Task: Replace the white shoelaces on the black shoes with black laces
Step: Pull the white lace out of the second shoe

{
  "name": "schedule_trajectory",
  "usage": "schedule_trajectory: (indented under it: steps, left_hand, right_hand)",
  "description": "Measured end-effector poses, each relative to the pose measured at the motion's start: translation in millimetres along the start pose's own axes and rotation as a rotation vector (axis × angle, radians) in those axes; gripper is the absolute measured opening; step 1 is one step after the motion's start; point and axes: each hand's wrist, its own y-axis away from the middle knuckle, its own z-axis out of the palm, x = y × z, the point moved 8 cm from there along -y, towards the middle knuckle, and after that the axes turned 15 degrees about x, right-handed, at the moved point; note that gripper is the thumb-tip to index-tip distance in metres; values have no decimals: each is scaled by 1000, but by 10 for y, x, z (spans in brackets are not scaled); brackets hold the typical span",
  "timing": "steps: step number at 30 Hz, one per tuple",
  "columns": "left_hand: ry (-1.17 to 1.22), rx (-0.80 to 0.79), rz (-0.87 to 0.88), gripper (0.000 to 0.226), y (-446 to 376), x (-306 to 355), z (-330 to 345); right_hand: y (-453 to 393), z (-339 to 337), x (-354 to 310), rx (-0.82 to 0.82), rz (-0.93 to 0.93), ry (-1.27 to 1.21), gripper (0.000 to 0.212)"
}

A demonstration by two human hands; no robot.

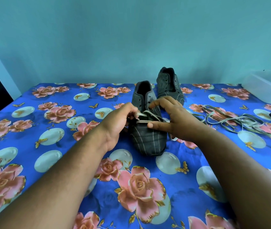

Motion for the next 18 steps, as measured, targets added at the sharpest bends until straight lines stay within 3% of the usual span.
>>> schedule_trajectory:
  steps: [4,7,9,15,18]
  left_hand:
    - [-132,36,166,45,-10,64,4]
    - [-160,98,308,19,4,108,-4]
    - [-110,104,283,15,-9,114,-27]
    - [134,78,-31,39,13,20,-69]
    - [61,63,-7,42,18,43,-69]
  right_hand:
    - [3,9,16,9,-3,9,81]
    - [8,7,10,10,5,8,82]
    - [11,4,4,4,13,6,82]
    - [4,10,7,6,14,3,82]
    - [8,20,8,3,11,12,81]
